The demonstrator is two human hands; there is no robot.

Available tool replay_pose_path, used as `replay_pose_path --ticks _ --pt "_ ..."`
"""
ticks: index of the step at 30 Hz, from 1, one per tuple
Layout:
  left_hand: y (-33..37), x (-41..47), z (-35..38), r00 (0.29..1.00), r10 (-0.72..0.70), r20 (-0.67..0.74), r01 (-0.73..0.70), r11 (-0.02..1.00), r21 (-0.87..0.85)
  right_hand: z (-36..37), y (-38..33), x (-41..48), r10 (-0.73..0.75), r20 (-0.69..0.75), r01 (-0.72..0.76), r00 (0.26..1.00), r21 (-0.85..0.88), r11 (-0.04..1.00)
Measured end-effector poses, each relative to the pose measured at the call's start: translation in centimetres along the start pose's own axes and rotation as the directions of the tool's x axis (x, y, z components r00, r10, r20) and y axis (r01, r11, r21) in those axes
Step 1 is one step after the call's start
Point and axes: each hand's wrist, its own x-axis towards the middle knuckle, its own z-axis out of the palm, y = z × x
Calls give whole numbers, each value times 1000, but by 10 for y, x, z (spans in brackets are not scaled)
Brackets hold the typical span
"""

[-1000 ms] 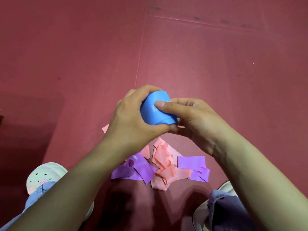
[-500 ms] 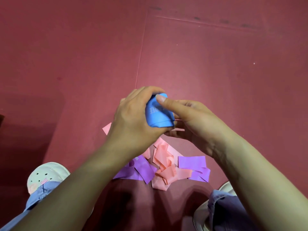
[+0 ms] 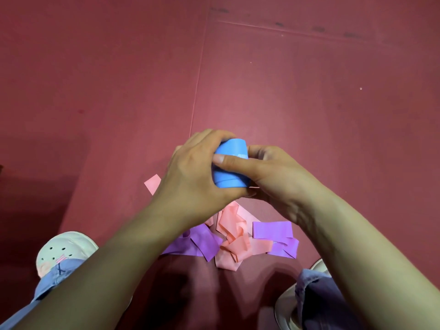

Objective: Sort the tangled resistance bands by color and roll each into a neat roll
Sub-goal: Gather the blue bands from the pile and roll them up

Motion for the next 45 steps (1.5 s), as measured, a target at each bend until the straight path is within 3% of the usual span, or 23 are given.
replay_pose_path --ticks 9,19,23,29,35,41,45 --pt "-5 2 -6 997 75 26 -74 996 -38 -7 -4 -3 84 118 -86 989 18 996" --pt "-4 1 -2 995 50 87 -49 999 -20 -4 -1 -3 94 101 -94 990 -5 996" --pt "-6 1 -3 997 65 30 -64 997 -37 -6 -3 -3 125 131 -123 984 -19 992" --pt "-5 2 -4 998 69 -3 -69 997 24 -11 -7 -4 169 154 -186 974 106 977" --pt "-3 2 -4 999 22 -47 -21 999 37 0 -4 -3 134 88 -143 987 99 985" --pt "-1 1 -1 999 21 -32 -18 995 97 6 -4 -5 60 52 -56 997 -79 995" --pt "-1 1 -1 1000 7 -28 -7 1000 5 2 -7 -5 64 57 -66 996 23 998"
